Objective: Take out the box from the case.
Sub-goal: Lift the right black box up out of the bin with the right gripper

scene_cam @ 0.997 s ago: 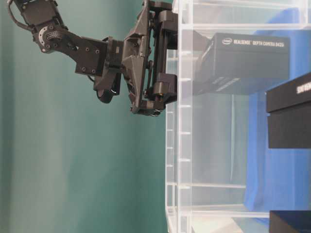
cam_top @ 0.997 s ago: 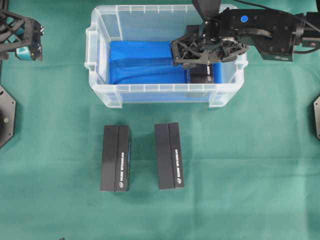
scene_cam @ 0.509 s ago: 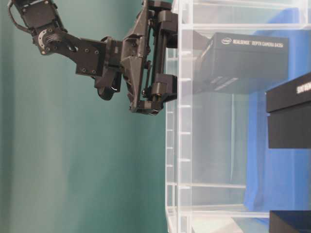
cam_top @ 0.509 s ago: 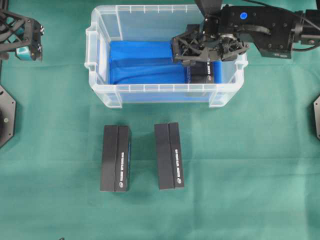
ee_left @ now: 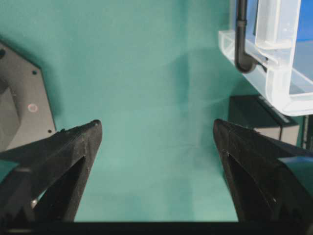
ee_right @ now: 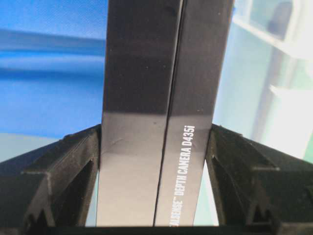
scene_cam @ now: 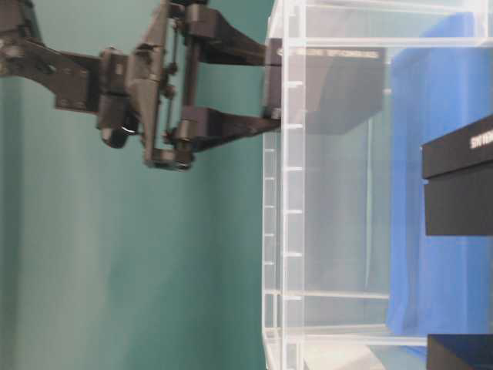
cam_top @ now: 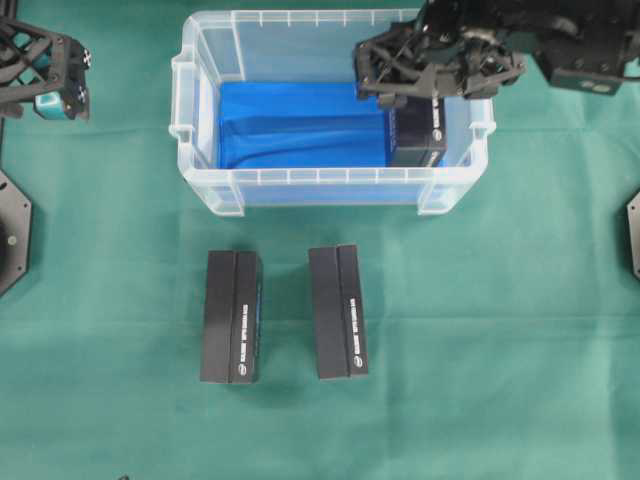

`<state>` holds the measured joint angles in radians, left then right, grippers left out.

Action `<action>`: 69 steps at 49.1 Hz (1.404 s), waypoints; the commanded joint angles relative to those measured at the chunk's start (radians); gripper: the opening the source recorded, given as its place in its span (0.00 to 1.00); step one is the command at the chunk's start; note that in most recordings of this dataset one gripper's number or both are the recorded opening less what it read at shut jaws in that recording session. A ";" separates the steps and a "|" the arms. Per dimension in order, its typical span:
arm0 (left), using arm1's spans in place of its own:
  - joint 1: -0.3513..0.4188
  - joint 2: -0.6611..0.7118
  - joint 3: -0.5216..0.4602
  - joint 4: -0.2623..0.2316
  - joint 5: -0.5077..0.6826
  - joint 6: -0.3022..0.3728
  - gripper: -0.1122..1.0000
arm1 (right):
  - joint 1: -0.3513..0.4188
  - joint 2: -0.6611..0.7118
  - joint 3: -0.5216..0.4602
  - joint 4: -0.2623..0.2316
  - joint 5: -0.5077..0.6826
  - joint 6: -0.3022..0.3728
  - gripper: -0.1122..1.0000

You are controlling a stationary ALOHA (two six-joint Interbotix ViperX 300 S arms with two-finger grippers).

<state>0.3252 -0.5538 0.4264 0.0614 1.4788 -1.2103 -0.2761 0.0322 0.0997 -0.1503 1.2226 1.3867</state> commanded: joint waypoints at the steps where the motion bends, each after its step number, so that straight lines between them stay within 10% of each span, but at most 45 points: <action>1: -0.005 -0.003 -0.018 0.003 -0.003 0.000 0.99 | 0.003 -0.054 -0.046 -0.006 0.026 0.000 0.71; 69: -0.009 -0.003 -0.018 0.000 -0.003 -0.008 0.99 | 0.058 -0.074 -0.348 -0.077 0.318 -0.002 0.71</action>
<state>0.3191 -0.5538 0.4264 0.0614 1.4772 -1.2164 -0.2194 -0.0046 -0.2178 -0.2178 1.5401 1.3867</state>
